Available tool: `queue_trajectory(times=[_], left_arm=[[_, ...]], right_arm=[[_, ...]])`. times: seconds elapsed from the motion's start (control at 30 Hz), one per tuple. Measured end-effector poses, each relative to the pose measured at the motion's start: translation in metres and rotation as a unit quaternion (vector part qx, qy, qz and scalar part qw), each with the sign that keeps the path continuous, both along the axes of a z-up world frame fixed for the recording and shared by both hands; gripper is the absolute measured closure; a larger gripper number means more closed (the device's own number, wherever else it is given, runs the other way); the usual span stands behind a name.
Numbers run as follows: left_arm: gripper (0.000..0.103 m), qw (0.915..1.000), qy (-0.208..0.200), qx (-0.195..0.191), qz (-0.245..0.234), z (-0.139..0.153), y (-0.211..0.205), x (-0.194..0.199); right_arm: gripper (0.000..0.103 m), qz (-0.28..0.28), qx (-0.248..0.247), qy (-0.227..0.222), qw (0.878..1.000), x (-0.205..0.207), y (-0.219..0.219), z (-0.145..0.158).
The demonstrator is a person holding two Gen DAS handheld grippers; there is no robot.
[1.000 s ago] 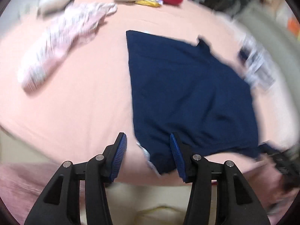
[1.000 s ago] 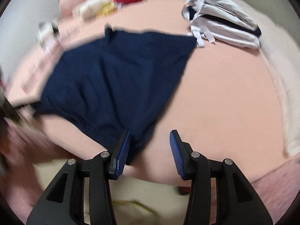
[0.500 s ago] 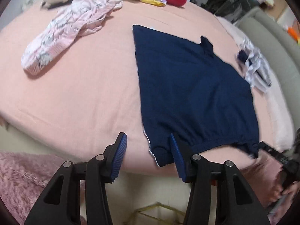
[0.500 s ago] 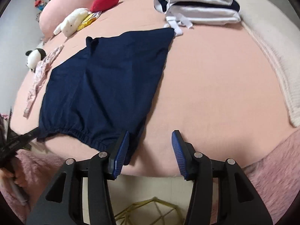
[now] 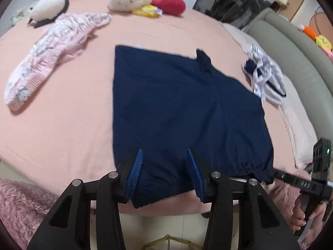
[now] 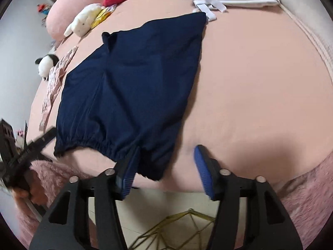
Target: Fold clothes
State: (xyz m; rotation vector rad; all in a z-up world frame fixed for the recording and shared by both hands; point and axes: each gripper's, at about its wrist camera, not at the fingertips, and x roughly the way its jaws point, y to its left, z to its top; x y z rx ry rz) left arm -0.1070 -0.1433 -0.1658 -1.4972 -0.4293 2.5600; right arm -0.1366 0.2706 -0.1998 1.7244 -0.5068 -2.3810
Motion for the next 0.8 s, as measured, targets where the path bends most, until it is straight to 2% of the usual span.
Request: queue_trajectory(times=[0.07,0.2,0.27,0.33,0.5,0.7,0.8], left_arm=[[0.056,1.0,-0.008,0.0,-0.001,-0.004,0.003,-0.003],[0.056,0.9996,-0.007,0.024,0.013,-0.005,0.002,-0.002],[0.056,0.999,-0.008,0.04,0.018,-0.005,-0.004,-0.002],[0.056,0.9982,-0.009,0.056,0.021,-0.003,-0.012,0.0],[0.056,0.9964,0.001,0.081,0.024,-0.002,-0.018,-0.007],[0.056,0.9942,0.003,0.103,0.03,-0.003,-0.028,-0.011],[0.056,0.9931,-0.003,0.11,0.038,-0.005,-0.037,-0.014]], right_arm=[[0.041,0.002,0.0,-0.001,1.0,-0.002,-0.002,0.0],[0.082,0.001,0.027,0.001,1.0,0.025,-0.003,0.013],[0.094,-0.014,0.01,0.002,1.0,0.035,0.006,0.017],[0.096,-0.027,-0.009,0.001,1.0,0.037,0.013,0.021],[0.098,-0.005,-0.017,0.036,0.999,0.016,-0.008,0.054],[0.098,0.075,-0.029,0.07,0.994,-0.028,-0.082,0.092],[0.098,0.13,-0.035,0.076,0.988,-0.038,-0.134,0.096]])
